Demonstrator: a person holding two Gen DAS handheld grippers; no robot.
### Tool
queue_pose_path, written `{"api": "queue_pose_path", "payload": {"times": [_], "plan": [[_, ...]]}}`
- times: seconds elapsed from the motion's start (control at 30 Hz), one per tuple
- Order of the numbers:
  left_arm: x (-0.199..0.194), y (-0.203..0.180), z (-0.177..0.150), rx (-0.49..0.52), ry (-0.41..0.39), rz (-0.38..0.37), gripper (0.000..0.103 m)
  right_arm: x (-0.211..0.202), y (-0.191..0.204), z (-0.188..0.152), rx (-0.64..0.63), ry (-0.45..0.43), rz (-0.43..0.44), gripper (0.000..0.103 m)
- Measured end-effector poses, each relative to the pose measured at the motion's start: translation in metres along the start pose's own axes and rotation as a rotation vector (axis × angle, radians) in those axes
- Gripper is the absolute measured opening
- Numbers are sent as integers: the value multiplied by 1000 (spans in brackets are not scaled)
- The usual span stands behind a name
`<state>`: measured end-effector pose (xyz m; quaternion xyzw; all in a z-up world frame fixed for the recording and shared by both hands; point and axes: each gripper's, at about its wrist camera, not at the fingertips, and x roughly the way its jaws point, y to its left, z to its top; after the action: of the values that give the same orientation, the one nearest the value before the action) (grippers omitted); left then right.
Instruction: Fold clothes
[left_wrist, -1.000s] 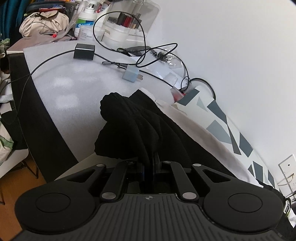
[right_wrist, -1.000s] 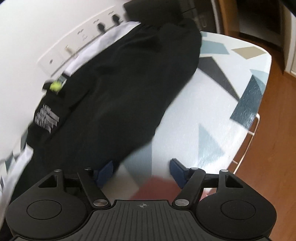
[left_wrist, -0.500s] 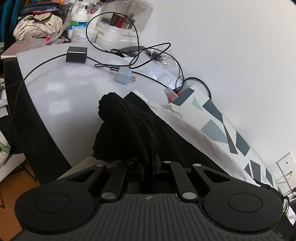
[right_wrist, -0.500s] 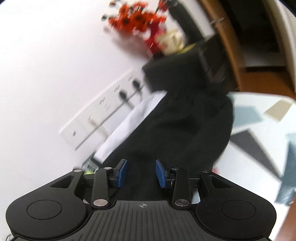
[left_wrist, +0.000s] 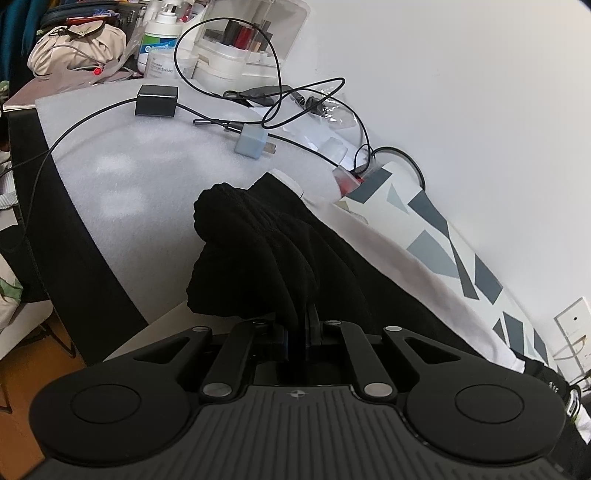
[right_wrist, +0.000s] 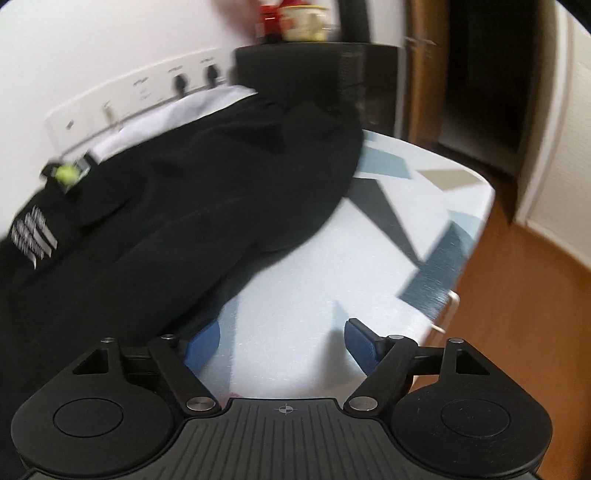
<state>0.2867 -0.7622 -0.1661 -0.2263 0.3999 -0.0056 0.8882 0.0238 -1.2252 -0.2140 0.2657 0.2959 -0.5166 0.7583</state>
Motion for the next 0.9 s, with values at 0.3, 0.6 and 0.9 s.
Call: {"api": "queue_pose_path", "payload": {"times": [0.3, 0.6, 0.9], "plan": [[2, 3, 1, 7, 15, 6, 8, -2, 41, 18, -50, -236, 75, 72], [5, 4, 1, 10, 21, 13, 8, 19, 41, 14, -35, -121, 48, 70], [11, 8, 1, -16, 31, 22, 8, 22, 62, 4, -171, -87, 92, 55]]}}
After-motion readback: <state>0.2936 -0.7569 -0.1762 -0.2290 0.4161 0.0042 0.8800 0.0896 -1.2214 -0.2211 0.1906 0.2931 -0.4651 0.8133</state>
